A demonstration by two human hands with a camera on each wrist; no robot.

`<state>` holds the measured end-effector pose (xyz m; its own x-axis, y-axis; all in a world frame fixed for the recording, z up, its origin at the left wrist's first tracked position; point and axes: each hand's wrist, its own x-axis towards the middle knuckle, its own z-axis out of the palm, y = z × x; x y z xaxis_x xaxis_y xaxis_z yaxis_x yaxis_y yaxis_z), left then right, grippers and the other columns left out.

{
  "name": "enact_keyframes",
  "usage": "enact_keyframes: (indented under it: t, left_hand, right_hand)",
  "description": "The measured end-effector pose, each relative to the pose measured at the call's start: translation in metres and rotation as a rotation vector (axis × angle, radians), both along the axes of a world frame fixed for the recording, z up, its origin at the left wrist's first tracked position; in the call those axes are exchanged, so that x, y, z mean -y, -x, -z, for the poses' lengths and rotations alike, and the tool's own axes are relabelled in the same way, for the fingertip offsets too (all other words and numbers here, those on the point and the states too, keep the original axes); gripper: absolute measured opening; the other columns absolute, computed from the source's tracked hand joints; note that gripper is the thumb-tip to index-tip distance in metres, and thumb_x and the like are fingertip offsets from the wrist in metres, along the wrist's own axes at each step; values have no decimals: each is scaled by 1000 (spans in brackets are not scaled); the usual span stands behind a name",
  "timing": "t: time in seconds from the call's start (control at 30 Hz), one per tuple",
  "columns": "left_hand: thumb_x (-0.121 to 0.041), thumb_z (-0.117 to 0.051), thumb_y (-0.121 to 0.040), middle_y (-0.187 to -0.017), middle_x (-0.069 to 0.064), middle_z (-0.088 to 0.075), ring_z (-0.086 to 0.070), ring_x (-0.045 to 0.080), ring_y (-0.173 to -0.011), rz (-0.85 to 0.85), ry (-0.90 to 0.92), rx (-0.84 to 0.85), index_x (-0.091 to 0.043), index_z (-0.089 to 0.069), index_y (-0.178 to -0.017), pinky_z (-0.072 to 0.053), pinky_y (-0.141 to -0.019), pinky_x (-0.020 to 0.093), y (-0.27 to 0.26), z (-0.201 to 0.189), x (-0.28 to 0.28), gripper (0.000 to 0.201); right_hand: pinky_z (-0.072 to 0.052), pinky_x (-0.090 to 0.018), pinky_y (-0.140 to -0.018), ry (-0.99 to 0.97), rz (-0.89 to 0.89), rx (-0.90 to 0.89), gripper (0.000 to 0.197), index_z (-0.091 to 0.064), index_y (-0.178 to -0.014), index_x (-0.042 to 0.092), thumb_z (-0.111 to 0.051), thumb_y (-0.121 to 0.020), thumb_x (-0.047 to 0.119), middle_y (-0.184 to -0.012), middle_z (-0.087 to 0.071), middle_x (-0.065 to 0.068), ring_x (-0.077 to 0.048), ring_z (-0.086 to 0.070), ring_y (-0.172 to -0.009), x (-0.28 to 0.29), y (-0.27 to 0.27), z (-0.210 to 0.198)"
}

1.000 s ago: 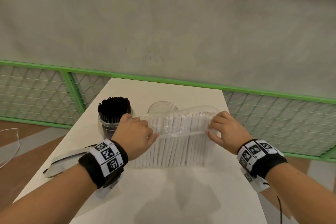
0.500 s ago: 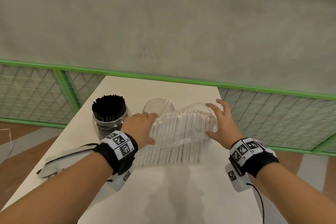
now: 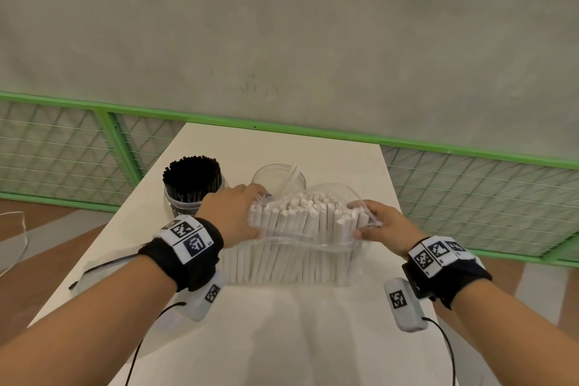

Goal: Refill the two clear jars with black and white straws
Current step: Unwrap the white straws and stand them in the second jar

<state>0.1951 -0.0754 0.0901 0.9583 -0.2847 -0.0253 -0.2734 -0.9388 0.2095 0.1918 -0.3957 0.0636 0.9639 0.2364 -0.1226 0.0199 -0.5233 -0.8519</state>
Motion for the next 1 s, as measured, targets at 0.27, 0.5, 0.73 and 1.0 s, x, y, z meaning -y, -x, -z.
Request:
enact_keyframes:
  t: [0.27,0.5,0.73,1.0]
  left_hand:
    - [-63,-66,-69,-132,-1,-53,-59,25,-106,85,-43,-65,-34,-5,-145,-48,-83,37,4,5,39,102]
    - [-46,-66,-82,-110,-1,-63,-60,21,-96,-9,271,-70,-32,-38,-136,-47,-76,32,-3,-2,33,63]
    - [-39,-70,-82,-122,-8,-58,-54,13,-111,-65,645,-87,-24,-51,-126,-42,-92,29,4,11,14,51]
    - [-61,-66,-73,-139,-11,-40,-34,11,-134,-43,1057,-492,-34,-25,-145,-27,-110,33,7,1,7,87]
  right_hand:
    - [-47,-35,-94,-94,63,36,46,-63,-106,32,-74,-77,-2,-112,-66,8,-14,-62,-91,0,6,2]
    - [-51,-21,-86,-303,234,208,48,-56,-111,34,-80,-74,15,-117,-62,4,0,-66,-91,-10,1,-23]
    - [-43,-27,-92,178,179,157,27,-64,-106,24,-75,-81,25,-106,-64,11,-11,-61,-105,6,-1,-14]
    - [-43,-20,-74,-24,228,454,23,-63,-74,30,-66,-88,12,-78,-61,10,-1,-53,-72,-7,-14,-53]
